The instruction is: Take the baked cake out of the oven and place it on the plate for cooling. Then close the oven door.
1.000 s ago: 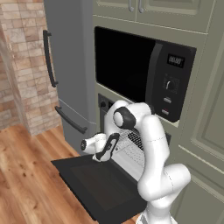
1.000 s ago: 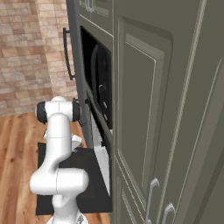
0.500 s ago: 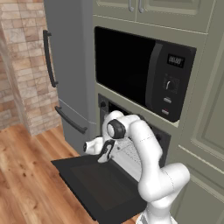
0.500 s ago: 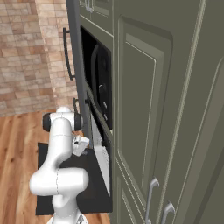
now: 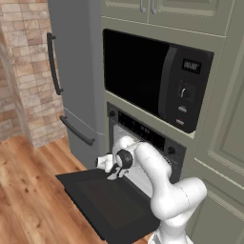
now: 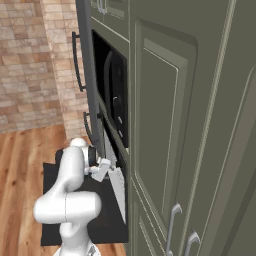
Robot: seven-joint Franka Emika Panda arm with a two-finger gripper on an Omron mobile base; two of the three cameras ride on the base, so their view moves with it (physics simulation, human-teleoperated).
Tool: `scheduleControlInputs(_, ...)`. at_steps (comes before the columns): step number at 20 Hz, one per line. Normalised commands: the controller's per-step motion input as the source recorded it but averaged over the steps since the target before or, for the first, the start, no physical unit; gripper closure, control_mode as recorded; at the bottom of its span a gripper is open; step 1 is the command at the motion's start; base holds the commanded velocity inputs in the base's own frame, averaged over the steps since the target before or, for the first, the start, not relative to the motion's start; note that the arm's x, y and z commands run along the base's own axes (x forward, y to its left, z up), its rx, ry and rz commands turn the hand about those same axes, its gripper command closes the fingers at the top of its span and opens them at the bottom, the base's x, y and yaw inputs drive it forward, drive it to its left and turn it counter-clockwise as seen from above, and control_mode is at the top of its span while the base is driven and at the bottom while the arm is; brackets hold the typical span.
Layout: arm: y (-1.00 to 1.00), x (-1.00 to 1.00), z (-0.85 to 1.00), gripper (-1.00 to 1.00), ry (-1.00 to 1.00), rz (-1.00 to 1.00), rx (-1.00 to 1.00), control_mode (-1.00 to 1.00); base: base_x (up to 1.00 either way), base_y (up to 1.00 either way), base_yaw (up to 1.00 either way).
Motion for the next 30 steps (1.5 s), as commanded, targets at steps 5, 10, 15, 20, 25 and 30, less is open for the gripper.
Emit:
scheduleControlInputs(5, -0.15, 0.56, -0.53, -1.00, 0.11, -0.01, -0.10, -1.00, 0.00, 0.00, 0.00)
scheduleControlInputs(10, -0.25, 0.45, -0.36, -1.00, 0.07, -0.01, -0.07, -1.00, 0.00, 0.00, 0.00)
scheduleControlInputs(15, -0.32, 0.16, -0.25, -1.00, 0.05, 0.00, -0.05, -1.00, 0.00, 0.00, 0.00)
scheduleControlInputs(20, -0.23, 0.21, -0.49, -1.00, 0.13, 0.00, -0.04, -1.00, 0.00, 0.00, 0.00)
scheduleControlInputs(25, -0.03, 0.30, -0.62, 1.00, 0.26, 0.00, -0.01, -1.00, 0.00, 0.00, 0.00)
scheduleControlInputs(30, 0.03, 0.10, -0.79, 1.00, 0.42, 0.00, 0.03, -1.00, 0.00, 0.00, 0.00)
